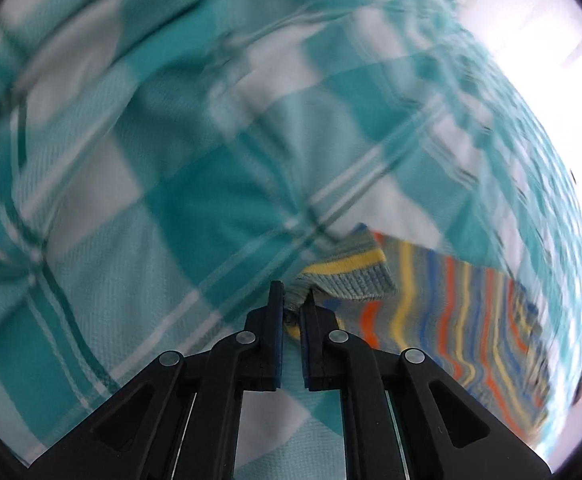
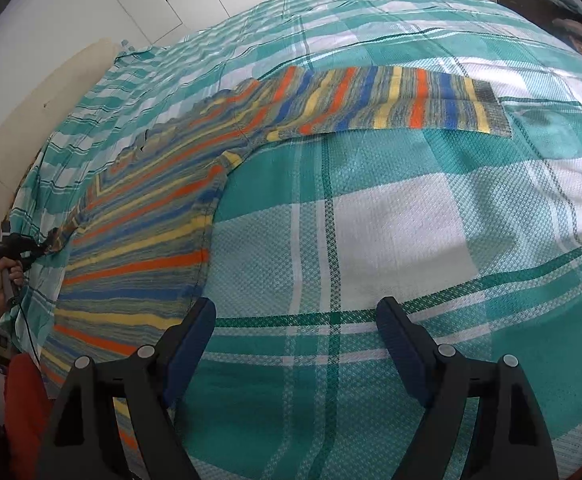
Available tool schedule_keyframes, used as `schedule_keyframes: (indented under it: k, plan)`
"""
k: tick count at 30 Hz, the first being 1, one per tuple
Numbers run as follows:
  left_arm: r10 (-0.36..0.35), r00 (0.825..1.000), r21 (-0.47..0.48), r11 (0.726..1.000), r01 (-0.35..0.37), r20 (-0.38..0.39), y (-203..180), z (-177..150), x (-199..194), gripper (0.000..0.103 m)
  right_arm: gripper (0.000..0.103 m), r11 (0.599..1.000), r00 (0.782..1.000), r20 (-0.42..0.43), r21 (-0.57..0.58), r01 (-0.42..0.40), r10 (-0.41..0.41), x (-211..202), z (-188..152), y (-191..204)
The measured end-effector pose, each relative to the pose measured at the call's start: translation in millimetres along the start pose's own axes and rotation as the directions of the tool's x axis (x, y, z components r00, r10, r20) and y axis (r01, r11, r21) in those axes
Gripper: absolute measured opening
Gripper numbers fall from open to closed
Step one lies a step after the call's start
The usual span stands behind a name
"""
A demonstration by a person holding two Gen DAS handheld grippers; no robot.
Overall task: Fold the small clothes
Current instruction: 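Grasp the other sleeve cuff with the left gripper and pull it outward, then open the left gripper and release the sleeve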
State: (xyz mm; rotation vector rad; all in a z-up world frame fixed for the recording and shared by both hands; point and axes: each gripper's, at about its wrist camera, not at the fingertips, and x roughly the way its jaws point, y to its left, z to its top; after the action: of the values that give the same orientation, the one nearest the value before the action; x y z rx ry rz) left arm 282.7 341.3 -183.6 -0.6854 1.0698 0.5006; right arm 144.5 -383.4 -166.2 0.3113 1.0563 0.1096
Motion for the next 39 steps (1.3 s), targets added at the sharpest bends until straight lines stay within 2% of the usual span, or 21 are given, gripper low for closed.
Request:
schedule_keyframes:
  k: [4,7,8,10,12,14,16,17,18,19,20,21,26,27,29,31,33,34,36,37,39]
  plan:
    - [-0.016,1.000,-0.141,0.990,0.017,0.005,30,1,0,0.007,0.082,1.000,1.000,-0.002,0.001,0.000,0.000,2,0,0]
    - [-0.012,1.000,-0.156,0.988,0.016,0.029,37,-4,-14,0.007,0.082,1.000,1.000,-0.001,0.002,-0.004,0.004,1,-1,0]
    - [-0.010,0.999,-0.139,0.990,0.017,0.050,36,-6,-22,0.009,0.082,1.000,1.000,-0.001,0.005,-0.005,0.005,1,-1,-1]
    - [-0.020,0.994,-0.053,0.998,0.026,0.108,20,-11,-38,0.019,0.082,1.000,1.000,-0.004,0.009,-0.007,0.007,2,-1,-1]
    - [-0.052,0.991,0.027,0.998,0.049,0.126,1,-14,-44,0.025,0.082,1.000,1.000,-0.008,0.011,-0.005,0.005,5,-2,-1]
    - [-0.113,0.990,0.123,0.987,0.102,0.090,-27,-15,-38,0.034,0.083,1.000,1.000,-0.010,0.006,0.002,-0.001,6,-2,0]
    - [-0.131,0.991,0.198,0.972,0.124,0.023,-47,-18,-23,0.037,0.084,1.000,1.000,-0.011,-0.005,0.011,-0.011,7,-3,2]
    - [-0.102,0.995,0.239,0.966,0.101,-0.011,-55,-22,-13,0.035,0.084,1.000,1.000,-0.012,-0.011,0.017,-0.017,8,-3,3]
    - [-0.013,0.999,0.289,0.957,0.023,-0.036,-59,-29,1,0.019,0.084,1.000,1.000,-0.013,-0.014,0.020,-0.021,8,-3,4]
    - [0.090,0.995,0.317,0.946,-0.071,-0.047,-56,-37,11,0.002,0.084,1.000,1.000,-0.013,-0.015,0.021,-0.022,8,-3,5]
    - [0.174,0.983,0.323,0.935,-0.147,-0.058,-48,-43,20,0.003,0.084,1.000,1.000,-0.013,-0.012,0.020,-0.021,9,-3,4]
    - [0.202,0.978,0.305,0.936,-0.176,-0.058,-36,-46,23,0.002,0.084,1.000,1.000,-0.013,-0.008,0.017,-0.017,9,-3,4]
    - [0.286,0.958,0.291,0.917,-0.272,-0.006,-17,-47,4,0.003,0.086,1.000,1.000,-0.020,-0.005,0.008,-0.008,11,-3,1]
    - [0.277,0.961,0.281,0.922,-0.266,0.003,-17,-48,-4,0.005,0.086,1.000,1.000,-0.021,-0.009,0.008,-0.009,12,-3,2]
    - [0.212,0.976,0.266,0.939,-0.218,0.053,-24,-54,-31,0.019,0.088,1.000,1.000,-0.022,-0.019,0.012,-0.013,13,-3,4]
    - [0.131,0.987,0.293,0.944,-0.152,0.090,-37,-71,-55,0.063,0.088,1.000,1.000,-0.021,-0.021,0.015,-0.016,13,-4,5]
    - [0.048,0.992,0.358,0.930,-0.086,0.114,-56,-103,-78,0.071,0.088,1.000,1.000,-0.021,-0.016,0.013,-0.014,13,-3,6]
    - [0.014,0.995,0.397,0.916,-0.053,0.101,-61,-118,-86,0.071,0.088,1.000,1.000,-0.020,-0.015,0.013,-0.013,14,-3,6]
    - [-0.052,0.997,0.486,0.874,0.020,0.054,-73,-155,-99,0.071,0.088,1.000,1.000,-0.020,-0.017,0.016,-0.016,14,-2,7]
    - [-0.086,0.996,0.535,0.843,0.056,0.031,-84,-178,-103,0.072,0.088,1.000,1.000,-0.020,-0.021,0.021,-0.022,13,-2,8]
    - [-0.112,0.994,0.605,0.791,0.095,-0.009,-96,-216,-109,0.073,0.088,0.997,0.999,-0.007,-0.053,0.048,-0.048,6,0,16]
